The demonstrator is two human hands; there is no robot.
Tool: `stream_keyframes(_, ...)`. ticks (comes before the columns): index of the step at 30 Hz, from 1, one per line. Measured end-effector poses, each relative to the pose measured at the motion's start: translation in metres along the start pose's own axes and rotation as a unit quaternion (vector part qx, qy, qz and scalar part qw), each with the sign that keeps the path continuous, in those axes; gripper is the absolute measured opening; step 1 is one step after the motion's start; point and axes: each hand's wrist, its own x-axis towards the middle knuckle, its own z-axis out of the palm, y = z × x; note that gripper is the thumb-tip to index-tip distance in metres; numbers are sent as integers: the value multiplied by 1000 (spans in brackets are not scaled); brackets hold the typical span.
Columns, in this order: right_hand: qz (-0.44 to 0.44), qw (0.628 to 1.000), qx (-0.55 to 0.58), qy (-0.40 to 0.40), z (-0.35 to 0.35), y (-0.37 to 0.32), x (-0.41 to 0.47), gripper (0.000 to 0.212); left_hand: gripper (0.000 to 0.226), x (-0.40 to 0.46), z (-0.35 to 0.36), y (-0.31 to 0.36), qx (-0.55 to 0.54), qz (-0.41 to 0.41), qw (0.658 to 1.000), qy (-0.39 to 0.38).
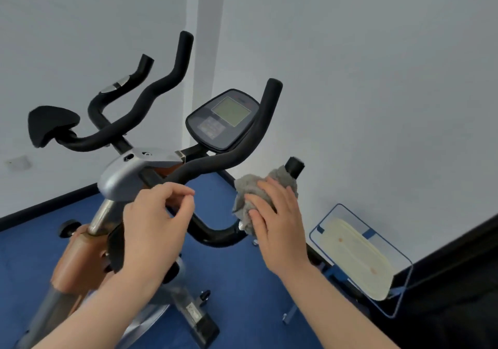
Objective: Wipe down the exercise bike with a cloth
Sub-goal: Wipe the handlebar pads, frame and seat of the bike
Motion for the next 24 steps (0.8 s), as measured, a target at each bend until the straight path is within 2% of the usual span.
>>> stream_keyframes(1, 5, 1000, 6, 0, 9, -10, -8, 35, 16, -1, 6, 7, -13, 5, 999, -32)
stream_keyframes(5, -170, 983, -67, -36, -2, 16, 0, 36, 14, -2, 28, 22, -30, -26, 986, -161)
stream_keyframes(8, -181, 972, -147, 13, -25, 49, 34, 31, 16, 4, 41, 28, -20, -39, 984, -175)
stream_keyframes(13, -134, 982, -121, 51, -8, 40, 38, 29, 19, 3, 74, 42, -65, -102, 979, -166)
stream_keyframes(14, -137, 981, -129, 54, -12, 46, 45, 29, 22, 0, 80, 42, -37, -108, 979, -166)
stream_keyframes(16, -114, 984, -125, 60, -23, 55, 66, 26, 30, -5, 89, 39, 83, -72, 983, -149)
stream_keyframes(17, -75, 991, -98, 53, -28, 55, 76, 26, 32, -8, 91, 37, 119, -52, 983, -130)
stream_keyframes(20, 37, 999, 9, 19, -28, 50, 81, 34, 35, -11, 96, 34, 138, -38, 984, -102)
stream_keyframes(22, 81, 993, 72, 55, -16, 44, 71, 32, 39, -12, 98, 36, 159, -31, 983, -91)
stream_keyframes(24, 133, 971, 167, 110, -6, 33, 66, 28, 41, -12, 99, 36, 179, -24, 980, -83)
